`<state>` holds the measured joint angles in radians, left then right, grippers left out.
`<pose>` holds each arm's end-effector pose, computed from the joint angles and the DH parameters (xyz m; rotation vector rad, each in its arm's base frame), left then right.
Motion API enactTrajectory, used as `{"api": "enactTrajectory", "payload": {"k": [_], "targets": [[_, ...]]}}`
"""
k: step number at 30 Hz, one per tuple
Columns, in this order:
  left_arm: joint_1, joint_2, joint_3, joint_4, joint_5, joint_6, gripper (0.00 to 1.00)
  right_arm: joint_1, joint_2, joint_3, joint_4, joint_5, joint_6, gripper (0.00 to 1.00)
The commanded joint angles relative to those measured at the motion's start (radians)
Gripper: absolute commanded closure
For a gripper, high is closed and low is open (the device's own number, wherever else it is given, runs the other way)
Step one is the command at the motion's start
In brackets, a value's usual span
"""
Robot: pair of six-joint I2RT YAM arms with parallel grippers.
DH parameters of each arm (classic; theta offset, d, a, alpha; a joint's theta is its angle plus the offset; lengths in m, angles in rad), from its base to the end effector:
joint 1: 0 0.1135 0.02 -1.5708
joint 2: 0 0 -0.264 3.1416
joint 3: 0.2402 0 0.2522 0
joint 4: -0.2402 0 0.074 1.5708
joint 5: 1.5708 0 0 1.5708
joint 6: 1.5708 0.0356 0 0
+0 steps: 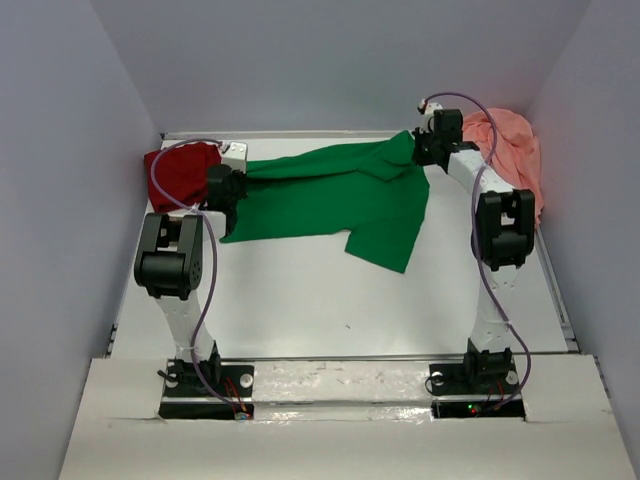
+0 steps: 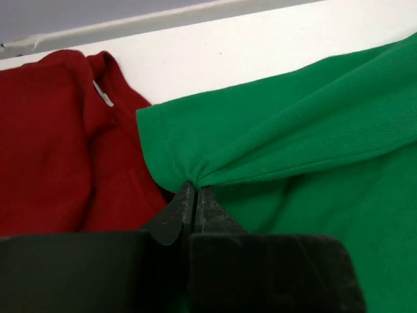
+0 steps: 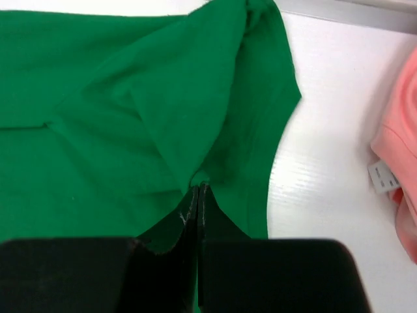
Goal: Fold and stack the t-shirts
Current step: Fold the flattened tshirt in 1/3 of the way
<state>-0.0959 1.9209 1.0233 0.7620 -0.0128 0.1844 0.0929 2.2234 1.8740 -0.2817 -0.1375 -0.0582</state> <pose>0.4169 -0.0396 0.1926 0.2290 1.6915 0.0768 0.5165 0.0530 0.2313 -0.2426 2.1868 0.1707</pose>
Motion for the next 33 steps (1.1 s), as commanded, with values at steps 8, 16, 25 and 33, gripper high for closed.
{"api": "enactTrajectory", "payload": {"k": [8, 16, 25, 33], "targets": [[0.024, -0.187, -0.155, 0.082, -0.027, 0.082, 0.16, 0.004, -0.261, -0.139, 0.093, -0.004, -0.069, 1.0], [0.028, -0.218, -0.174, 0.096, -0.044, 0.066, 0.01, 0.004, -0.401, -0.282, 0.118, -0.016, -0.069, 0.2], [0.03, -0.315, -0.063, -0.152, 0.115, 0.006, 0.01, 0.004, -0.481, -0.346, -0.003, -0.134, -0.003, 0.2], [0.03, -0.206, 0.196, -0.637, 0.2, -0.026, 0.01, 0.013, -0.406, -0.279, -0.212, -0.22, 0.037, 0.21]]}}
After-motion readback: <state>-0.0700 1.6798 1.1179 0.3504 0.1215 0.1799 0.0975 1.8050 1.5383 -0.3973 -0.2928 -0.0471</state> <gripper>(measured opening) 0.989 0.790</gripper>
